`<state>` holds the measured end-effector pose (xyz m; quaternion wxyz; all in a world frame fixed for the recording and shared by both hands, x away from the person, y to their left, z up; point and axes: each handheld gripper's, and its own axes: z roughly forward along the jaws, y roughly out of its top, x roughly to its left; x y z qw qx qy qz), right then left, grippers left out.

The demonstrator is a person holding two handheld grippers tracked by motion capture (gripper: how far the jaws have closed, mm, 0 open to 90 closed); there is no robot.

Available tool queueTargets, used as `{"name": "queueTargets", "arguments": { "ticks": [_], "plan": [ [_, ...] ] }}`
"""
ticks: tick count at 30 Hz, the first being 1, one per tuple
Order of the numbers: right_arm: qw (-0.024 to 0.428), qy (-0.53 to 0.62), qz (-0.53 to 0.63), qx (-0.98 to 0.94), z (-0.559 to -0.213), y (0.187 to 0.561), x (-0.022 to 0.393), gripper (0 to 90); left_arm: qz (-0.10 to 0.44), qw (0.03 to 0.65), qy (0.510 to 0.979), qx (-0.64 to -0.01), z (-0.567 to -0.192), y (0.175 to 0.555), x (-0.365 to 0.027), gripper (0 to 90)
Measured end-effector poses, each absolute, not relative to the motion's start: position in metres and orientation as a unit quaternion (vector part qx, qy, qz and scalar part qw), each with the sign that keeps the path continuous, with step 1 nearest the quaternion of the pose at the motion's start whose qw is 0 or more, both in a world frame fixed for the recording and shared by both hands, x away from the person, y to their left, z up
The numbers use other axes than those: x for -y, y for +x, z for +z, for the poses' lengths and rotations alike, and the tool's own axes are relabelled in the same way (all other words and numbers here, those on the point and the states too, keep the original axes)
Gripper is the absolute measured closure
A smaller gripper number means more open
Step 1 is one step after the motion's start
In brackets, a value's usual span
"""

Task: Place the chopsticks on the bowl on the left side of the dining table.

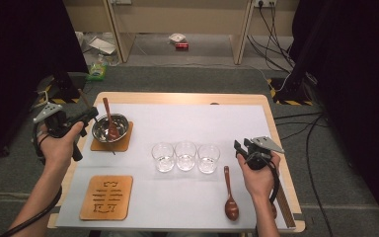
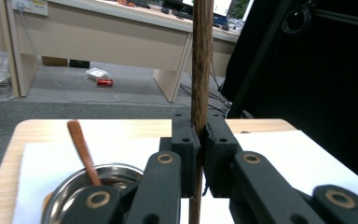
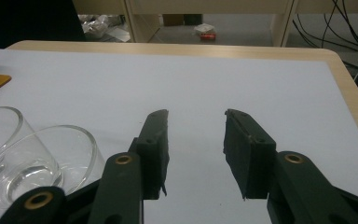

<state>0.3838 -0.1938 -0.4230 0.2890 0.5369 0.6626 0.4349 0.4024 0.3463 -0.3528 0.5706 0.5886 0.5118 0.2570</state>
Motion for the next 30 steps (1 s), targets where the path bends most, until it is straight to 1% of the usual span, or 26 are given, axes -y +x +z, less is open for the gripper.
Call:
{"name": "queueTargets", "arguments": {
  "ticks": [8,21,30],
  "plan": [
    [0.292,0.536,0.439,-0.659,-0.420,0.383,0.196,60.3,0.258,0.560,0.587,-0.525,-0.361,0.402,-0.355,83.8],
    [0.294,0.539,0.435,-0.659,-0.422,0.382,0.199,60.4,0.252,0.531,0.585,-0.559,-0.378,0.426,-0.365,83.8],
    [0.290,0.542,0.437,-0.657,-0.424,0.382,0.198,60.4,0.248,0.515,0.588,-0.572,-0.382,0.440,-0.367,83.8]
  ]
}}
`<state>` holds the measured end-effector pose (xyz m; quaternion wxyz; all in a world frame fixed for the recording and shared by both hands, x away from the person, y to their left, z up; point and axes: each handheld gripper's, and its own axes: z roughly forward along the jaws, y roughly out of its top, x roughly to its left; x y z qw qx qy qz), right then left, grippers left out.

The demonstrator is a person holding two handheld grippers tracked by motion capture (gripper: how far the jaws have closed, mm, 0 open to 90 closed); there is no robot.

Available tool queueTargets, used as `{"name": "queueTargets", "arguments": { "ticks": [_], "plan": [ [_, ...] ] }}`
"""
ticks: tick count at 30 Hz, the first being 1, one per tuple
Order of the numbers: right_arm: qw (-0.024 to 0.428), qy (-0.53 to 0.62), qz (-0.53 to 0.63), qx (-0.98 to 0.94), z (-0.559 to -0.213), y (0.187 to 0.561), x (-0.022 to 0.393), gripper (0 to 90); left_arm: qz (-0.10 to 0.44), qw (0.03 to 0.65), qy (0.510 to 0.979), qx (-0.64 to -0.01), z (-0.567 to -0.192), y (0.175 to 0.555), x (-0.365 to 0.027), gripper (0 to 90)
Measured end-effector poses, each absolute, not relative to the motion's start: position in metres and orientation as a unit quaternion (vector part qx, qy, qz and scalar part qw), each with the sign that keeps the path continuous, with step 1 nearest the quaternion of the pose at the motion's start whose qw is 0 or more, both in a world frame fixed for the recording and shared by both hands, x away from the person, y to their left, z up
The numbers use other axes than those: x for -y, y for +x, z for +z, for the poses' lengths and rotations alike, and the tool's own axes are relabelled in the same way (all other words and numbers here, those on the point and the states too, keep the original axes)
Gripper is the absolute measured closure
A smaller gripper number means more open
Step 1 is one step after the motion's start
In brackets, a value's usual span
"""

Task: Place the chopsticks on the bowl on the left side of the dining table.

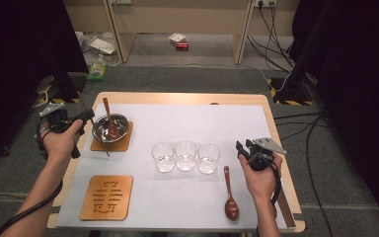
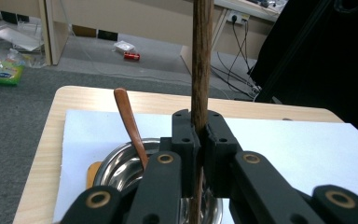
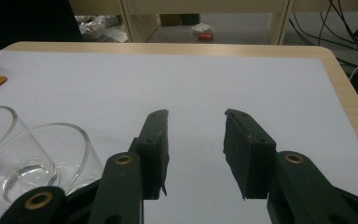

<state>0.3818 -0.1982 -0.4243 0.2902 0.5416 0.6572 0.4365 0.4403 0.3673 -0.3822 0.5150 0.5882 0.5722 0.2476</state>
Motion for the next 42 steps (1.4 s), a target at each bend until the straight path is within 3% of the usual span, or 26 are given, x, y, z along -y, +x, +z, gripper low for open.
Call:
{"name": "queueTargets", "arguments": {
  "ticks": [30,42],
  "plan": [
    [0.289,0.541,0.432,-0.661,-0.427,0.381,0.200,60.4,0.208,0.455,0.554,-0.665,-0.423,0.509,-0.368,84.0],
    [0.286,0.541,0.435,-0.660,-0.428,0.381,0.199,60.4,0.198,0.420,0.540,-0.702,-0.443,0.513,-0.371,83.8]
  ]
}}
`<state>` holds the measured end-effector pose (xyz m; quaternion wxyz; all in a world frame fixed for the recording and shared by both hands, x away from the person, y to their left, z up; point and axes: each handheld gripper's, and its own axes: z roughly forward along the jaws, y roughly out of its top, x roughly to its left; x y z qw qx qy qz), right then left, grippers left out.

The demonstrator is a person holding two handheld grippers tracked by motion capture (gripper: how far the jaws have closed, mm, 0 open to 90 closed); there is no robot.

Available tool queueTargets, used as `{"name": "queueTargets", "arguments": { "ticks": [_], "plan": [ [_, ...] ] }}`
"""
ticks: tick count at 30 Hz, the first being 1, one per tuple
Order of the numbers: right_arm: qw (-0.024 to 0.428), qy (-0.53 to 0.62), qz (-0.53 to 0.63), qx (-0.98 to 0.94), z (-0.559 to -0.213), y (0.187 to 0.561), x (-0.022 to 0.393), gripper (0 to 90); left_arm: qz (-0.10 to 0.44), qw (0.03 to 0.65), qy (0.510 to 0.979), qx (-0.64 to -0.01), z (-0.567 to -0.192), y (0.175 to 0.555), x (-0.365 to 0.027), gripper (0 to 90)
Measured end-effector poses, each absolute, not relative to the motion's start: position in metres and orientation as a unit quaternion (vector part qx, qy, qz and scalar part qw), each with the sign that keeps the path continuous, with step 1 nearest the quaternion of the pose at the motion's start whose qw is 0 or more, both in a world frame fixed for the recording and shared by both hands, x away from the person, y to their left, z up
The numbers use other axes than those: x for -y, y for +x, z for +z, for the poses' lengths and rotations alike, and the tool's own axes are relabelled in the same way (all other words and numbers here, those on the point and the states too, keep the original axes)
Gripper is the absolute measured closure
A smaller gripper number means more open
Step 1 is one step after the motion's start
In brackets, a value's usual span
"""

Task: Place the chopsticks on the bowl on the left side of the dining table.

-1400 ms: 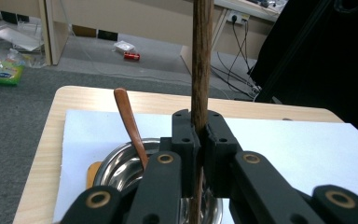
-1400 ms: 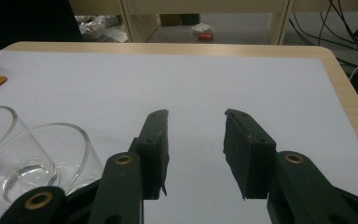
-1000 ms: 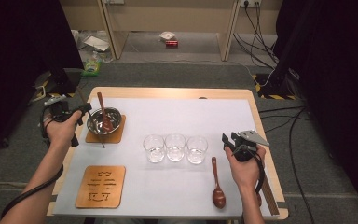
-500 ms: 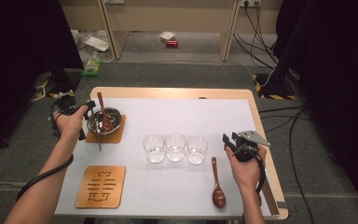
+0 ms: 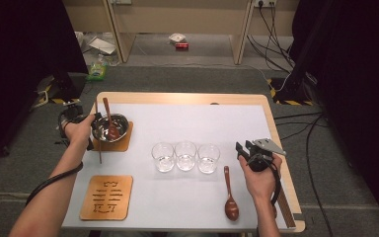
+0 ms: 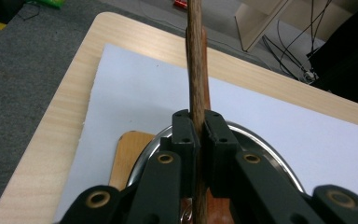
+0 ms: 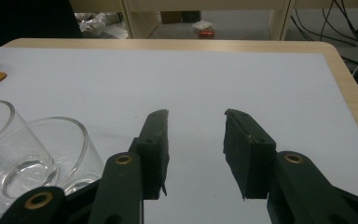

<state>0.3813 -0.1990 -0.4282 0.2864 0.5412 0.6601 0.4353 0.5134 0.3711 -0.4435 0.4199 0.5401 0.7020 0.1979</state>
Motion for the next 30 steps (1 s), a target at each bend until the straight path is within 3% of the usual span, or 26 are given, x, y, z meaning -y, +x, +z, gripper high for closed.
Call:
{"name": "queueTargets", "arguments": {
  "ticks": [30],
  "plan": [
    [0.282,0.540,0.438,-0.661,-0.428,0.381,0.199,60.2,0.192,0.370,0.546,-0.727,-0.457,0.520,-0.360,83.1]
  ]
}}
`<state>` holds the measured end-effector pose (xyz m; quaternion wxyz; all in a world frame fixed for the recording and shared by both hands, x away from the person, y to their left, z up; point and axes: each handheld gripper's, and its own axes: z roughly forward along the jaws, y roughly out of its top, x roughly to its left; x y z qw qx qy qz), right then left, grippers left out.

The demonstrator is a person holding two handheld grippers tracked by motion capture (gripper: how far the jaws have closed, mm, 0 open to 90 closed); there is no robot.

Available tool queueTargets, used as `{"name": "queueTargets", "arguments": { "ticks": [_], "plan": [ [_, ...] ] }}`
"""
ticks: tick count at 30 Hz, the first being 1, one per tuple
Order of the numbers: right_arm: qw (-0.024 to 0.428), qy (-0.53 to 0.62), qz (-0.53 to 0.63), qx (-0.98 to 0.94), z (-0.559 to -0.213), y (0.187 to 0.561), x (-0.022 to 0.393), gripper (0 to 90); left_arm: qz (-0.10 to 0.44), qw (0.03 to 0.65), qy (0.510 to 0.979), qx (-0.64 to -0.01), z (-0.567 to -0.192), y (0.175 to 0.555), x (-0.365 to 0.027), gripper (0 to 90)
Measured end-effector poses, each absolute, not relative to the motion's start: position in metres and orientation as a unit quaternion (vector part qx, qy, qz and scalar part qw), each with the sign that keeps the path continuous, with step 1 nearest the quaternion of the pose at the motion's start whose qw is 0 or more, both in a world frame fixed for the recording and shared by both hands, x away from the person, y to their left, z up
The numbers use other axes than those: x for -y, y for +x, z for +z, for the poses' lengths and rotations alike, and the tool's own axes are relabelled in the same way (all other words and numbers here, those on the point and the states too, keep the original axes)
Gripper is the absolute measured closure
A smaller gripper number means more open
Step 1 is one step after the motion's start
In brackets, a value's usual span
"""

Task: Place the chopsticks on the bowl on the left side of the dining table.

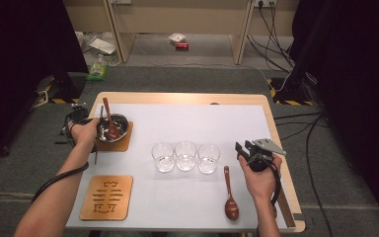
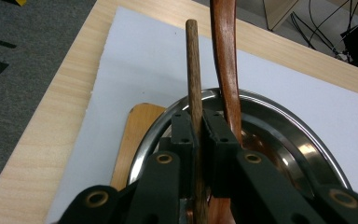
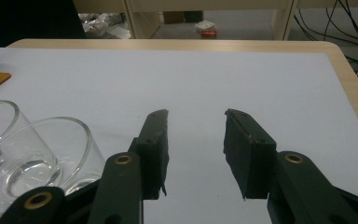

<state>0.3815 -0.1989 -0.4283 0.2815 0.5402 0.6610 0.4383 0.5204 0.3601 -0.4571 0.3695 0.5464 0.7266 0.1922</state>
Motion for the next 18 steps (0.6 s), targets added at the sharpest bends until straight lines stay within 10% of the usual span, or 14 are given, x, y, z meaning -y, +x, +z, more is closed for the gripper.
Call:
{"name": "queueTargets", "arguments": {
  "ticks": [18],
  "plan": [
    [0.281,0.539,0.439,-0.661,-0.4287,0.3820,0.1982,60.2,0.187,0.367,0.550,-0.726,-0.4544,0.5204,-0.3587,77.8]
  ]
}}
